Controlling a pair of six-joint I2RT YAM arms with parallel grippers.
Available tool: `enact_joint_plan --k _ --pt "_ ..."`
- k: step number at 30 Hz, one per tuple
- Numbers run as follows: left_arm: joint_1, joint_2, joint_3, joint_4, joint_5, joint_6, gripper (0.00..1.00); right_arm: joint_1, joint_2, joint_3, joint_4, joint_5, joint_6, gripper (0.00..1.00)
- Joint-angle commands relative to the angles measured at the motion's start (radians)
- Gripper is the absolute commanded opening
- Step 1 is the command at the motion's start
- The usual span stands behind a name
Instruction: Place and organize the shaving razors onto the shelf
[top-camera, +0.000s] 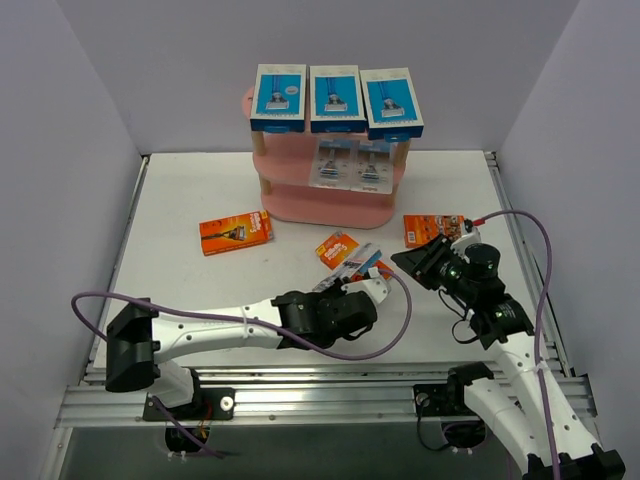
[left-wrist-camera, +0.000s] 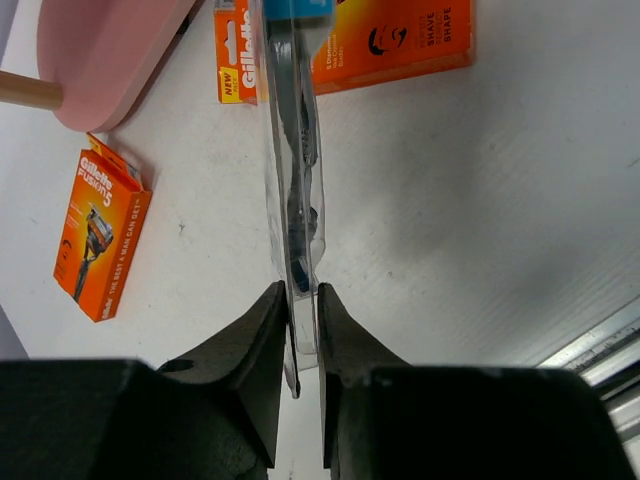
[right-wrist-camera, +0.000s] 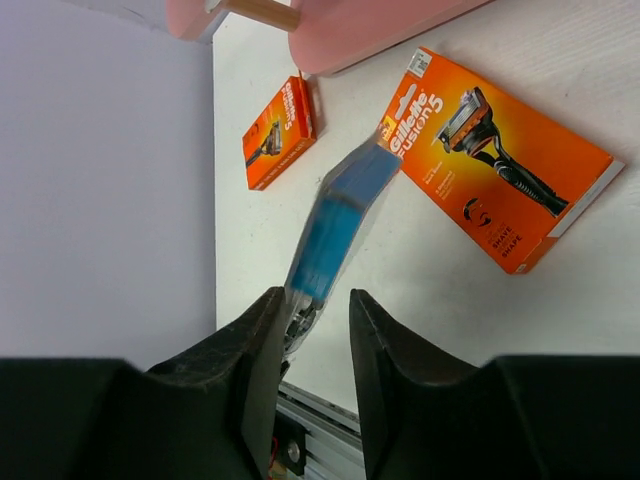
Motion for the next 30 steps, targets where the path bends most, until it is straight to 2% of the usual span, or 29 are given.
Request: enact_joint_plan --k 1,2,4,7,12,14,18,23,30 --pt "0.006 -0.103 0.013 -0.034 0.054 -0.091 0.02 0.003 0.016 0.026 0.044 0.005 -0.003 0.29" --pt "0.006 -0.129 0.000 -0.037 0.068 -0.102 0.02 0.003 0.025 0.031 0.073 0.011 -0.003 0.36" --pt "0.010 -0.152 -0.018 -0.042 0.118 -0.137 0.02 0.003 0.036 0.037 0.073 0.021 0.000 0.42" --pt "0.010 -0.187 -0.061 -0.049 0.163 -0.185 0.02 0.003 0.057 0.034 0.098 0.022 0.006 0.48" --pt "0.016 -0.268 -0.108 -0.072 0.201 -0.315 0.02 0.005 0.066 -0.010 0.147 0.022 0.027 0.49" --pt "0.050 -0.329 -0.128 -0.071 0.244 -0.378 0.02 0.006 0.056 -0.027 0.157 0.019 0.034 0.48" --pt "0.179 -0.480 -0.225 -0.013 0.365 -0.551 0.02 0.009 0.034 -0.063 0.170 0.024 0.038 0.48" --pt "0.384 -0.700 -0.389 0.076 0.494 -0.682 0.02 0.015 0.031 -0.087 0.170 0.027 0.035 0.48" --pt "0.535 -0.796 -0.570 0.236 0.738 -0.841 0.02 0.022 0.007 -0.124 0.177 0.033 0.044 0.48"
